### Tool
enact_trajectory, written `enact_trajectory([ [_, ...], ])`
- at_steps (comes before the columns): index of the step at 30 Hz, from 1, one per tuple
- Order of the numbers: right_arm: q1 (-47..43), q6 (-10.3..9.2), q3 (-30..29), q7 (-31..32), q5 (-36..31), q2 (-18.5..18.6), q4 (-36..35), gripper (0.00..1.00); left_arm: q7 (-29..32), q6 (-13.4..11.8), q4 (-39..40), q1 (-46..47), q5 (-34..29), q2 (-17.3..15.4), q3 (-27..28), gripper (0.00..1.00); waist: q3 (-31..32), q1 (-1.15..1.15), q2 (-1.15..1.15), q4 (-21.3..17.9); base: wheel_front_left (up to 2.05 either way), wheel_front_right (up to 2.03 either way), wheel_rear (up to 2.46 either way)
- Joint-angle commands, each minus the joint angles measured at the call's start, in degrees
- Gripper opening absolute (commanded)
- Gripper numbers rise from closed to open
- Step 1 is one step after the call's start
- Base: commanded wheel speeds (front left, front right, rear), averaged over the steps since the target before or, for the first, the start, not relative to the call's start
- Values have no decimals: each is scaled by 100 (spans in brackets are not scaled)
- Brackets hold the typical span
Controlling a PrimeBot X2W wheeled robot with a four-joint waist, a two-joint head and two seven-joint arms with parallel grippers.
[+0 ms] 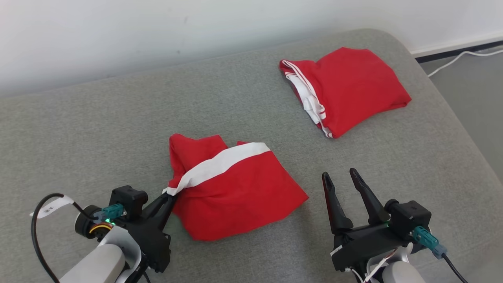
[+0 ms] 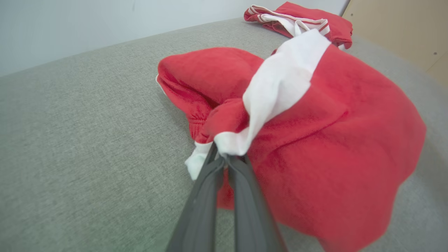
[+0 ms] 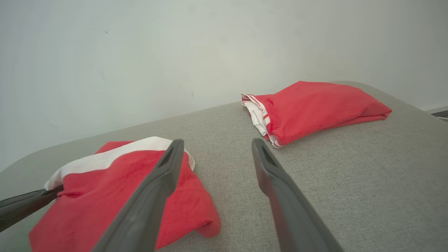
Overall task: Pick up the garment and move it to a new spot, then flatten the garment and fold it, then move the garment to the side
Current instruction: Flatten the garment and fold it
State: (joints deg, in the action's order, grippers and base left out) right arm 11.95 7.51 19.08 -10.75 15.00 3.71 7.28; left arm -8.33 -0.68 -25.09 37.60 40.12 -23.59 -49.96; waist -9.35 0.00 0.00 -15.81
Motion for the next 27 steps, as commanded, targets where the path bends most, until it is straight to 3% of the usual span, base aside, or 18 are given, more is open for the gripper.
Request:
enact_trajectory([
  [1,-62,-4,1,-31,-37,-7,15,100,-90,-39,-52,-10,-7,-23,21,0,64,0,0,97,0,0,0],
  [10,-192,-4,-1,-10,-15,-1,59,100,-238,-331,184,-36,-98,-266,166,0,381,0,0,518,0,0,0],
  [20,-350,-4,-56,53,-37,18,0,100,49,-1156,1566,-503,-344,-801,172,0,591,0,0,934,0,0,0],
  [27,-413,-4,-97,92,-57,13,-43,100,12,-1683,2276,-1350,-262,-822,35,0,582,0,0,1059,0,0,0],
])
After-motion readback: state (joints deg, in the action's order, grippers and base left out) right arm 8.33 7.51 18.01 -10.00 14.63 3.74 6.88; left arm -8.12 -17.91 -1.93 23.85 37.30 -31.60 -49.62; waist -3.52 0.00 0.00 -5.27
